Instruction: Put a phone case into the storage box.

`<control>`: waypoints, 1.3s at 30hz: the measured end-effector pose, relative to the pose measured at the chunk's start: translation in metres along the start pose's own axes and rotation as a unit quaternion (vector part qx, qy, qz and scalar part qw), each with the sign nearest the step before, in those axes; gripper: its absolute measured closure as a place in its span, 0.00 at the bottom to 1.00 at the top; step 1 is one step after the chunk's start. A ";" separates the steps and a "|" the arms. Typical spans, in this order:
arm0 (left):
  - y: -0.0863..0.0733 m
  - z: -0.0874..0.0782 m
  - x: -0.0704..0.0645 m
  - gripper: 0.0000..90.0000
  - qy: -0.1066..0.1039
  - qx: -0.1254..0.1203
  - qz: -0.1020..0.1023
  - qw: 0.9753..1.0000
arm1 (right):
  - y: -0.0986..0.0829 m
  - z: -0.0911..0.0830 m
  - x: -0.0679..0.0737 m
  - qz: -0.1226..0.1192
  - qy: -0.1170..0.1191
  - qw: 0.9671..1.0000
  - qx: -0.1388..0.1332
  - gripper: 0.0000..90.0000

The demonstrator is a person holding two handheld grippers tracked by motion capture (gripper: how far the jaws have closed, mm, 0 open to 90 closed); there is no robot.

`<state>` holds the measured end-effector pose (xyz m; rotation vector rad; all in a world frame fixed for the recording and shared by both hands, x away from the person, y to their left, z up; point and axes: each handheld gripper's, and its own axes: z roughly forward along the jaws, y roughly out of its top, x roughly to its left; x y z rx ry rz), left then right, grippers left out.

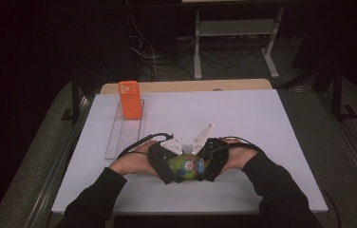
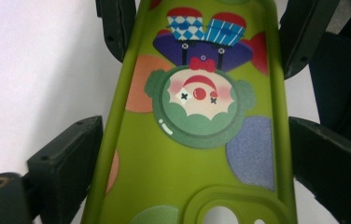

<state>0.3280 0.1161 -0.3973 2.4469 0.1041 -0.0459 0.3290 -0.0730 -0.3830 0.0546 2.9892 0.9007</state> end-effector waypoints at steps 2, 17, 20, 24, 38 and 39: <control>0.000 0.000 0.000 0.08 0.000 -0.002 -0.002 1.000 | 0.000 0.000 0.000 0.000 0.001 1.000 0.000 0.17; -0.001 0.001 0.002 0.14 -0.013 0.009 -0.004 1.000 | 0.000 0.001 0.001 -0.005 0.001 1.000 -0.001 0.16; -0.002 0.002 0.004 0.15 -0.021 0.008 -0.008 1.000 | 0.000 0.001 0.000 -0.006 0.002 1.000 -0.002 0.16; -0.002 0.001 0.003 0.15 -0.024 0.004 -0.008 1.000 | -0.001 0.001 0.000 0.003 0.007 1.000 -0.005 0.16; -0.009 -0.003 0.008 0.16 0.021 -0.014 -0.075 0.997 | -0.027 -0.029 -0.009 0.083 -0.056 0.993 -0.065 0.07; -0.009 -0.004 0.008 0.16 0.027 -0.014 -0.080 0.996 | -0.031 -0.031 -0.009 0.090 -0.060 0.992 -0.072 0.07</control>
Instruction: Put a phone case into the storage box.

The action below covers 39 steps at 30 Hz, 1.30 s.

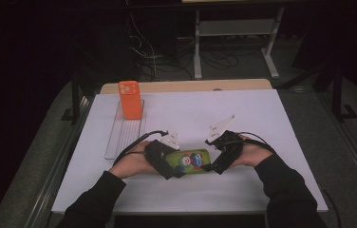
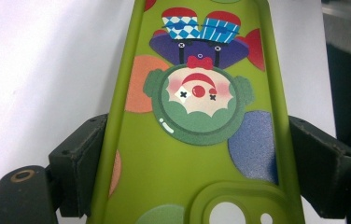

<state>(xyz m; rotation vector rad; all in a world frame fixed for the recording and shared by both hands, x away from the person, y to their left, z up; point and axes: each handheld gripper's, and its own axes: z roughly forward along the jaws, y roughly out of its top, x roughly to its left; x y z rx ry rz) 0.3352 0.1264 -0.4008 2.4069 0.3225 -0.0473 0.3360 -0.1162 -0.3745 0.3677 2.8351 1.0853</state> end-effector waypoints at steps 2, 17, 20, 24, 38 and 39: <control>-0.001 0.000 0.001 0.16 0.009 0.001 -0.007 1.000 | -0.007 -0.004 -0.001 0.023 -0.010 1.000 -0.008 0.07; 0.002 0.005 -0.001 0.16 0.101 0.010 -0.071 0.992 | -0.038 0.012 0.003 0.174 -0.096 0.980 -0.006 0.02; 0.003 0.006 -0.001 0.16 0.113 0.008 -0.082 0.990 | -0.040 0.017 0.004 0.193 -0.108 0.975 -0.021 0.02; 0.002 0.005 0.000 0.16 0.114 0.016 -0.089 0.989 | -0.044 0.024 0.009 0.221 -0.104 0.969 -0.037 0.01; 0.002 0.008 -0.002 0.16 0.107 -0.007 -0.121 0.987 | -0.043 0.039 0.014 0.209 -0.141 0.967 -0.040 0.00; 0.002 0.007 -0.001 0.16 0.105 0.005 -0.110 0.988 | -0.042 0.039 0.015 0.201 -0.148 0.968 -0.037 0.00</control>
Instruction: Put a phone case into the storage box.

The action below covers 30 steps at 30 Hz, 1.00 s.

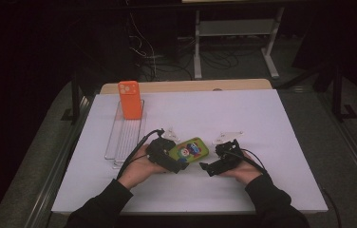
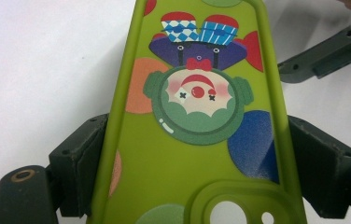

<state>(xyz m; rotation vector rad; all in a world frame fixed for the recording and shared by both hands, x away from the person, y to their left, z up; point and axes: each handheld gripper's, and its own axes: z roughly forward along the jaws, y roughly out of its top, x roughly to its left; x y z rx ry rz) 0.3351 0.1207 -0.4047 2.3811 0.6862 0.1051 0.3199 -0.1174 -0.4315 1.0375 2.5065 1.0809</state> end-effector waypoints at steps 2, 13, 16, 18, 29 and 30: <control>0.000 0.000 0.001 0.16 -0.001 0.002 0.004 1.000 | 0.000 0.000 0.002 -0.018 -0.006 1.000 0.003 0.00; -0.001 -0.002 0.003 0.16 -0.005 -0.001 0.000 1.000 | 0.002 0.000 0.015 -0.089 -0.045 0.995 0.003 0.01; -0.001 -0.002 0.003 0.16 -0.006 0.000 0.000 1.000 | 0.001 0.000 0.016 -0.121 -0.067 0.990 -0.002 0.01; -0.001 -0.002 0.004 0.16 -0.006 -0.001 0.005 1.000 | 0.001 0.000 0.018 -0.143 -0.080 0.986 -0.004 0.01; -0.001 -0.002 0.003 0.16 -0.012 -0.014 -0.014 1.000 | 0.000 -0.002 0.030 -0.246 -0.142 0.958 -0.034 0.00; -0.001 -0.002 0.003 0.16 -0.012 -0.014 -0.014 1.000 | 0.000 -0.002 0.031 -0.260 -0.148 0.954 -0.035 0.01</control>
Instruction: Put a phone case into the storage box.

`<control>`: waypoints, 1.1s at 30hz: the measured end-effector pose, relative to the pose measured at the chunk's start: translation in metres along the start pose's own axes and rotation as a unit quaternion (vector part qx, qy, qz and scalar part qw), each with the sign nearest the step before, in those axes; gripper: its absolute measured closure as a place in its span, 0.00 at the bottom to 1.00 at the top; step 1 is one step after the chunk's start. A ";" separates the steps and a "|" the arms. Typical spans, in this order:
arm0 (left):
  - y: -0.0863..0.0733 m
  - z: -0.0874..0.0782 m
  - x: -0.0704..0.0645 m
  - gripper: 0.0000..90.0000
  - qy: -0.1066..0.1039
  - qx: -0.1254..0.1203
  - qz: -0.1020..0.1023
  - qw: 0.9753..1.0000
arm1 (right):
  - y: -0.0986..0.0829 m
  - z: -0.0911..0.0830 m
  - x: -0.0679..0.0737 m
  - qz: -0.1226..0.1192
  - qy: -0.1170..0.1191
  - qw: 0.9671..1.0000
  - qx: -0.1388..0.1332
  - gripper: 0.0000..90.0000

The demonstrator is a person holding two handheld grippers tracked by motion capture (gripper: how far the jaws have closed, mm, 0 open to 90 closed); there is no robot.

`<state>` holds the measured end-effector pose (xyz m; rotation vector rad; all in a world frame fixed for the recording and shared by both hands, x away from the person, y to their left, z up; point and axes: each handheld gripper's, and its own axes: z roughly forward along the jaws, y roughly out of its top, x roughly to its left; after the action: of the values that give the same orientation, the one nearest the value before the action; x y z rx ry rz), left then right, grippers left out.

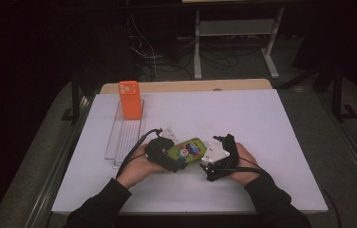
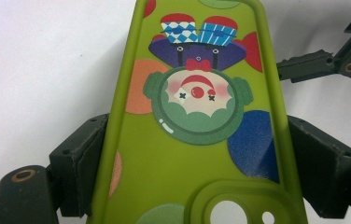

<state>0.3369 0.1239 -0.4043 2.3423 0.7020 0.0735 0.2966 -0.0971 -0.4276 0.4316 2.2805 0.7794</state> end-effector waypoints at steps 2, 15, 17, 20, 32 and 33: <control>0.000 0.001 -0.001 0.16 0.000 -0.007 -0.007 1.000 | 0.001 -0.001 0.002 -0.016 -0.012 1.000 -0.001 0.01; 0.000 -0.001 0.000 0.16 -0.004 0.000 -0.009 1.000 | 0.001 0.000 0.012 -0.162 -0.094 0.982 -0.011 0.01; 0.000 -0.001 0.001 0.16 -0.004 0.001 -0.009 1.000 | 0.002 0.001 0.015 -0.164 -0.105 0.981 -0.015 0.01; 0.000 -0.001 0.000 0.16 -0.005 -0.006 -0.016 1.000 | 0.002 0.000 0.017 -0.189 -0.117 0.975 -0.018 0.01; 0.002 -0.004 0.001 0.16 -0.009 -0.007 -0.014 1.000 | 0.006 0.002 0.030 -0.256 -0.162 0.953 -0.021 0.03; 0.002 -0.005 0.002 0.16 -0.008 -0.002 -0.004 1.000 | 0.006 0.003 0.031 -0.260 -0.165 0.951 -0.021 0.04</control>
<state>0.3388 0.1268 -0.3992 2.3337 0.7029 0.0521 0.2768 -0.0759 -0.4411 -0.0659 1.9271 0.4448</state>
